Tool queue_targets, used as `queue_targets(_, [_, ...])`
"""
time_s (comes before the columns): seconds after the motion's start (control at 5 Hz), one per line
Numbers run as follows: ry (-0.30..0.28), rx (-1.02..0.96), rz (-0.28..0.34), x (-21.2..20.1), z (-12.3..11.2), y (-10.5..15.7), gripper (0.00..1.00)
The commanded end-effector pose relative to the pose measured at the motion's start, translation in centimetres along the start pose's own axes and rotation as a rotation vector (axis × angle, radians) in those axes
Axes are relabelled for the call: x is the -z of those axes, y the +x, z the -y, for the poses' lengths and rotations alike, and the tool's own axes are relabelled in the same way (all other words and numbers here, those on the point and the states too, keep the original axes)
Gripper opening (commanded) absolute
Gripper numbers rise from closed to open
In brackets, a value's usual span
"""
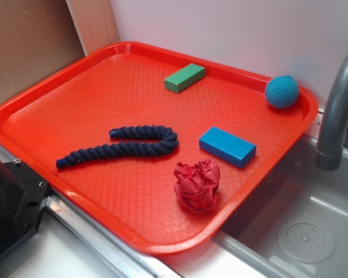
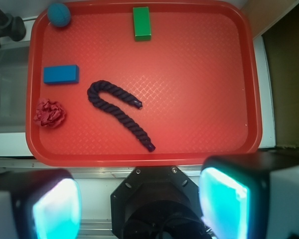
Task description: Grab the red paper.
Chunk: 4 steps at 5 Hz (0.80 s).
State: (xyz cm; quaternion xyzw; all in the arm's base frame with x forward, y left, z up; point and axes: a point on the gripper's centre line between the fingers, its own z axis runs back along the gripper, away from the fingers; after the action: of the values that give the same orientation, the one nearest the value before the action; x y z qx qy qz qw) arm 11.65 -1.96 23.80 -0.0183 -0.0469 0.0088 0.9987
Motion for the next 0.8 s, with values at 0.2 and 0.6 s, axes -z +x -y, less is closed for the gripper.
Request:
queue_targets(0.2, [-0.061,0.196,0.012,4.0,2.9,1.7,1.00])
queue_targets(0.6, [-0.104,0.496,0.026,11.1,7.7,3.6,1.00])
